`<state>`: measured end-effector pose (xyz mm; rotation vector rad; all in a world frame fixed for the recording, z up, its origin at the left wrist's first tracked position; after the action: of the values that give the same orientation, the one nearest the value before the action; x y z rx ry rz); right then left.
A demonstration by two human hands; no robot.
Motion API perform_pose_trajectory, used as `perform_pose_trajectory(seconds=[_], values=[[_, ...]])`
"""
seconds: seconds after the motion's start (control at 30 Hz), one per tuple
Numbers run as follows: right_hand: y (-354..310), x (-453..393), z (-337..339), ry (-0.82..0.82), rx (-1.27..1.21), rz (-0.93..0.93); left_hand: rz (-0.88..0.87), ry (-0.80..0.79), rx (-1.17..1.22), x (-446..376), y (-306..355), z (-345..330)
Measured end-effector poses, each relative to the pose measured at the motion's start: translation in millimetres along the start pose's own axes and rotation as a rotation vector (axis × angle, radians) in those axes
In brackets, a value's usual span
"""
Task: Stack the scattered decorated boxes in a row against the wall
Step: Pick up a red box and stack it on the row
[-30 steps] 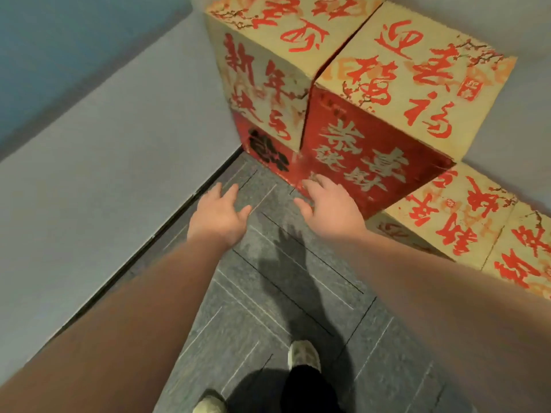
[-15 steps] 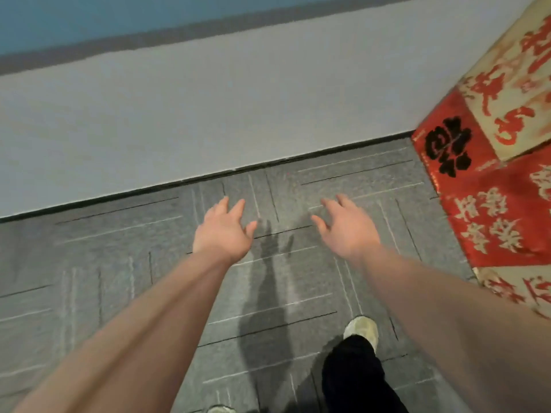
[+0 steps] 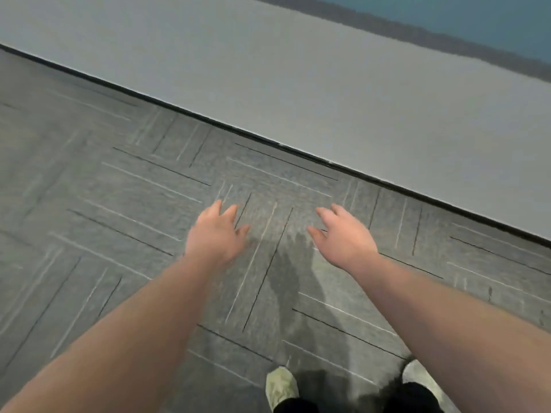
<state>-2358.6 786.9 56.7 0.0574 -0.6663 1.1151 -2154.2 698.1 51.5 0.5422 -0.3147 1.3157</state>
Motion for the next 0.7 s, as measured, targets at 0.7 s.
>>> perform_pose_trajectory(seconds=[0.7], values=[[-474.3, -198.0, -69.1, -0.161, 0.223, 0.439, 0.474, 0.100, 0.267, -103.4, -406.0, 140.9]])
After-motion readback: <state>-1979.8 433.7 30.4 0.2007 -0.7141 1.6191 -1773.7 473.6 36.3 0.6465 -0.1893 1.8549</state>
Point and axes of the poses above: each hand's wrist, its own x-axis away from the middle knuckle, its own z-axis out of the back of the hand, y = z × x, the point moved 5 cm from there along -x, towards the middle knuckle
